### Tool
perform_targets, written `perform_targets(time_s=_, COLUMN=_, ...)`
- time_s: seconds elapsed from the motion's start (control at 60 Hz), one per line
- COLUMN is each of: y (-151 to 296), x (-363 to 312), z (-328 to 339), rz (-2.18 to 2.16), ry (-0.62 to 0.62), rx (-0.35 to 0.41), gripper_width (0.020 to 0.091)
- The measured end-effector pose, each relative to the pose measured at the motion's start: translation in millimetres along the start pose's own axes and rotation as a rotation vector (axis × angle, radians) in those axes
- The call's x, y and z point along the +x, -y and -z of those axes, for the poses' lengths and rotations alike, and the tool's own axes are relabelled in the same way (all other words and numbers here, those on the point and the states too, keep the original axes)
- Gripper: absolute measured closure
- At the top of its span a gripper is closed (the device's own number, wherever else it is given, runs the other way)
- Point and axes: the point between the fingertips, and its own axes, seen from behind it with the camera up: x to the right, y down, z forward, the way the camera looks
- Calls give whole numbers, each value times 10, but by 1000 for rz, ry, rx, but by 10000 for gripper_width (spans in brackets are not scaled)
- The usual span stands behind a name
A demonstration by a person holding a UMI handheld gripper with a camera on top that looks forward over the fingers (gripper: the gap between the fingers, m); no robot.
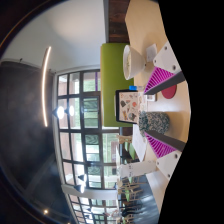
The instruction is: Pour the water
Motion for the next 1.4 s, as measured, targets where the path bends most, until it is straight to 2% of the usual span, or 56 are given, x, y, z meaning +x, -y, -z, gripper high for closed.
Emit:
perform_targets(time_s=0.317, y=15, x=28, z=3, rz=-3, ry=-16, rx=0, gripper_width=286)
perform_targets(time_s=0.517, y=13, x=129, z=-7, rz=-3, ry=-73, rx=-1, gripper_width=283)
perform_targets(time_s=0.583, y=-55, x=55, z=-22, rz=-15, ry=-96, rx=-34, gripper_width=290)
perform_targets(time_s=0.9, y=235, x=-1404, z=-179, rz=-63, ry=-39, rx=0, gripper_width=283)
perform_targets(time_s=1.1, y=84, x=-2211, z=-696, rz=-14, ry=-20, rx=-56, gripper_width=277)
perform_targets(time_s=1.233, y=-51, x=-2353, z=-971, rz=32, ry=-79, rx=-87, gripper_width=281)
perform_targets(time_s=1.4, y=-18, x=-2408, z=-1335, rz=61, ry=-119, rx=-57, gripper_width=277)
